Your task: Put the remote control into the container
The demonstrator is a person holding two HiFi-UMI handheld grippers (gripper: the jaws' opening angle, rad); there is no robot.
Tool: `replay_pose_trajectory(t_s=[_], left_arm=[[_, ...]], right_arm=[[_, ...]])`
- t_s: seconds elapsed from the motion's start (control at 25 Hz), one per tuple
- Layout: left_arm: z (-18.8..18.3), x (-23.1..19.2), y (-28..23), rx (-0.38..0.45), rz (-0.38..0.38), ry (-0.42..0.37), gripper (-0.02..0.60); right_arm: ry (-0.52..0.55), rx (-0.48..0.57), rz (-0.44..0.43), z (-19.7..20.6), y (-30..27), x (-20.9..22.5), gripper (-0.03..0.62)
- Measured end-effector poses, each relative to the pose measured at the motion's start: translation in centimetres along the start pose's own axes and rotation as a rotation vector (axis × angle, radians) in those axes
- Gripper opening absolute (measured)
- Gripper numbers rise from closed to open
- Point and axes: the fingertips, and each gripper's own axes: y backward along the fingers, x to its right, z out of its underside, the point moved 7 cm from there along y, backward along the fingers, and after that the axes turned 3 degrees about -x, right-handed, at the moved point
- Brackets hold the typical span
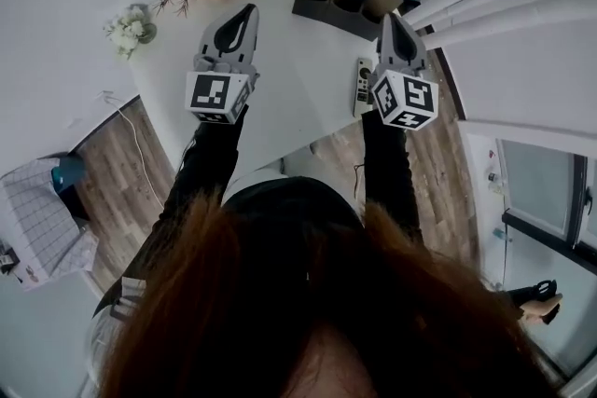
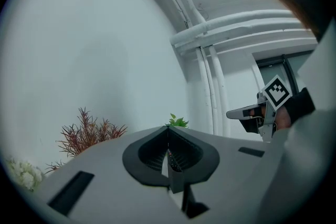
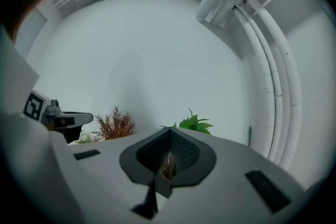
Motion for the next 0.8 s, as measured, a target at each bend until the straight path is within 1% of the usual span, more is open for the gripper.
replay_pose_trajectory(t_s=[0.2, 0.48, 0.8], left_arm=[[0.1, 0.0, 0.7, 0.000, 0.033, -0.002, 0.009], [0.5, 0.4, 1.1, -0.005, 0.085, -0.017, 0.009], [0.8, 1.7, 0.7, -0.009, 0.142, -0.015, 0.009]], right_arm=[[-0.015, 0.006, 0.039, 0.1, 2.6, -0.8, 0.018], [-0.033, 0.007, 0.072, 0.5, 5.2, -1.9, 0.018], [-0.049, 0.024, 0.119, 0.3, 7.5, -2.0, 0.018]])
